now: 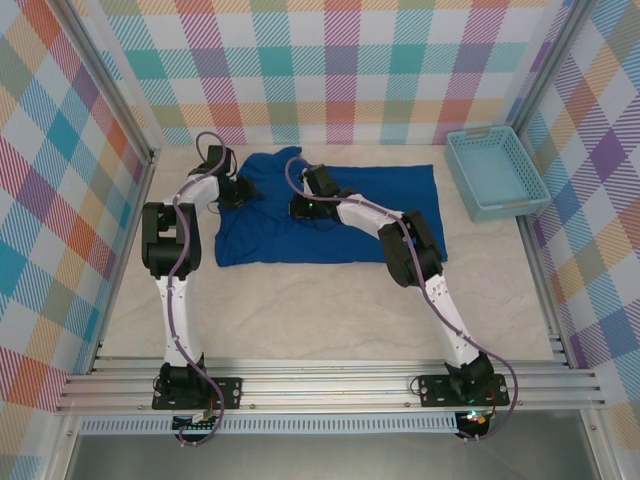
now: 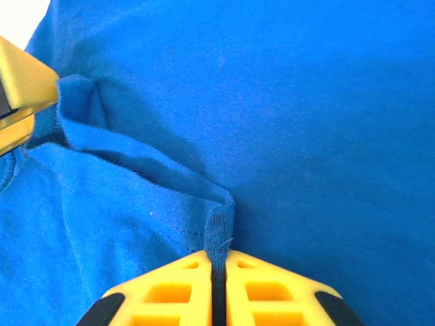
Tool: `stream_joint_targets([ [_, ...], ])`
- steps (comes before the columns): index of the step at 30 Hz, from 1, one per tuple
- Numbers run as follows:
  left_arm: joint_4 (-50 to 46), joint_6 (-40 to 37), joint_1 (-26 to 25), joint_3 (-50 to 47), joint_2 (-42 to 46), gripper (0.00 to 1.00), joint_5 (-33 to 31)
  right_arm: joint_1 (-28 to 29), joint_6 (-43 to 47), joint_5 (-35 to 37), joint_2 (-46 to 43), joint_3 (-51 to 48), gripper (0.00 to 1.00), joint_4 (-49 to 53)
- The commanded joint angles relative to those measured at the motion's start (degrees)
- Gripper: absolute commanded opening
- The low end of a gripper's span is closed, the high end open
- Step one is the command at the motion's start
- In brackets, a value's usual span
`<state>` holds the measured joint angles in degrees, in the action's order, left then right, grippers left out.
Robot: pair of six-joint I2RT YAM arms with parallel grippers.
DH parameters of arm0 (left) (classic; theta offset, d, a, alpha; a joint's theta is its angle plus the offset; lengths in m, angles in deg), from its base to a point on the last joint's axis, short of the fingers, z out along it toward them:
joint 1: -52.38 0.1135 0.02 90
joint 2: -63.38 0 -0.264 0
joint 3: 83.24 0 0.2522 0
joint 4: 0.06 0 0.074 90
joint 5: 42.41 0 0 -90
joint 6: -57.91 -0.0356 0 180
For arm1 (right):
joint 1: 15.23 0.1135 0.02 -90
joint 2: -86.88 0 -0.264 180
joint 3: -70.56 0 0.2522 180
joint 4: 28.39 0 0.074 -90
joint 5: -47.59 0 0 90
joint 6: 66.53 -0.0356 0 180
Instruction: Fold the inside-out t-shirt
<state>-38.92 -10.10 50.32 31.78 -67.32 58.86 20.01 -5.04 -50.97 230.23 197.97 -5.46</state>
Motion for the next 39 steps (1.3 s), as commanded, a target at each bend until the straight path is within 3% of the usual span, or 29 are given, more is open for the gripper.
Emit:
stream_joint_targets([
  [1, -0.17, -0.77, 0.82, -1.67, 3.56, 0.46, -1.3, -0.7, -1.26, 1.06, -4.67, -3.46, 0.1, -5.37],
  [11, 0.01, -0.84, 0.91, -1.93, 5.47, 0.53, -0.91, -1.49, -1.81, 3.81, -6.14, -5.81, 0.12, -6.1],
  [17, 0.81, -0.44, 0.91, -4.97, 8.82, 0.57, -0.03, -2.11, -1.56, 5.32, -6.66, -5.49, 0.29, -2.98],
  [21, 5.53, 1.87, 0.85, -14.8, 16.4, 0.58, 1.65, -2.78, 0.25, 5.3, -11.27, -9.57, 0.35, -2.81],
  [26, 15.15, 5.84, -1.76, -33.75, 30.1, 0.59, 4.83, -4.93, 7.61, 5.26, -25.63, -23.71, 0.4, 1.88],
  [32, 18.26, 7.55, -3.54, -46.99, 38.32, 0.58, 1.07, -14.92, 9.16, 5.19, -43.81, -44.88, 0.49, 12.92],
  [39, 18.23, 7.03, -3.47, -47.0, 34.92, 0.58, -1.38, -25.92, 9.4, 5.65, -43.14, -48.3, 0.5, 19.4],
])
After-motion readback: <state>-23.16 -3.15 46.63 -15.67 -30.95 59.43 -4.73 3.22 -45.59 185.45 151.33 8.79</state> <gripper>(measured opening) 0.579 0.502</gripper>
